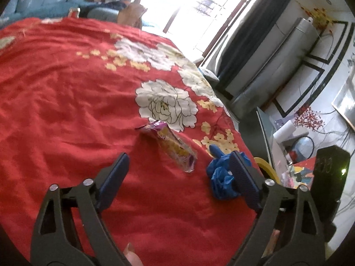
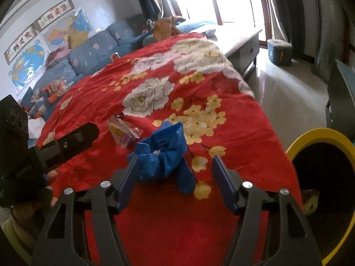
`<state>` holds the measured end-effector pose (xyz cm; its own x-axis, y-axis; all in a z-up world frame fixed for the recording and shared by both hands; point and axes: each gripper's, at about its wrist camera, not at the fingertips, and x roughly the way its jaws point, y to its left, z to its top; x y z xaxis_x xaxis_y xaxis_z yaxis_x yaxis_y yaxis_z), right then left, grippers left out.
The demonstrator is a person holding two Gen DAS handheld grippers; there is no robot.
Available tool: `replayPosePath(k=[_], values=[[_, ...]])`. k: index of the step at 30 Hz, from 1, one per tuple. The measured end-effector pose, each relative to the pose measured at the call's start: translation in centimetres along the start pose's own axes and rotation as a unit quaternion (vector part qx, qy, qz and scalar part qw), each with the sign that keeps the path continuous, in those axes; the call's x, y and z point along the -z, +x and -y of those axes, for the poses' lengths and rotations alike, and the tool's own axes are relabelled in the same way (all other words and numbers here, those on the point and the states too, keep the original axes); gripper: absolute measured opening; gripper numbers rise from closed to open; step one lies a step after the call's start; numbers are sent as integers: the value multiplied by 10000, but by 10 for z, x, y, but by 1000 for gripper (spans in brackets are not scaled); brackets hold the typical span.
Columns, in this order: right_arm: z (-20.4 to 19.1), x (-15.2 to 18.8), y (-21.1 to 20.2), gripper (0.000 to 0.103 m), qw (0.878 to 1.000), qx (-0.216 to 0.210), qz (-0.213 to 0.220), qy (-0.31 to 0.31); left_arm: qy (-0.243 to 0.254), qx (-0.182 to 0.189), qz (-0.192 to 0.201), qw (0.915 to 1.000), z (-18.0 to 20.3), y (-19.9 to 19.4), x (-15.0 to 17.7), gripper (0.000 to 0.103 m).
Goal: Collect trash
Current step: 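Grasp the purple-yellow snack bag with the left tool while the right tool grasps the blue bag, then carry the snack bag with the left tool while the right tool carries the blue bag to the bin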
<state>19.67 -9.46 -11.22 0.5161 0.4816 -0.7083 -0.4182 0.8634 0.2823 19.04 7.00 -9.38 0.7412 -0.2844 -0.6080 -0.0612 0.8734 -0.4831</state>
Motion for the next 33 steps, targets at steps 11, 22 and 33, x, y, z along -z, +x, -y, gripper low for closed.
replayPosePath(k=[11,22,33], values=[[-14,16,3,15,9996,-256,-33,-104,-457,148,-322,9983,-3,33,-9,49],[-14,26,-15,11,9995,-294,105,-34,-51,-69,-370,9993,11,33,-3,10],[14,19,-53,9,9979,-78,593,261,647,141,-183,9976,55,14,3,6]])
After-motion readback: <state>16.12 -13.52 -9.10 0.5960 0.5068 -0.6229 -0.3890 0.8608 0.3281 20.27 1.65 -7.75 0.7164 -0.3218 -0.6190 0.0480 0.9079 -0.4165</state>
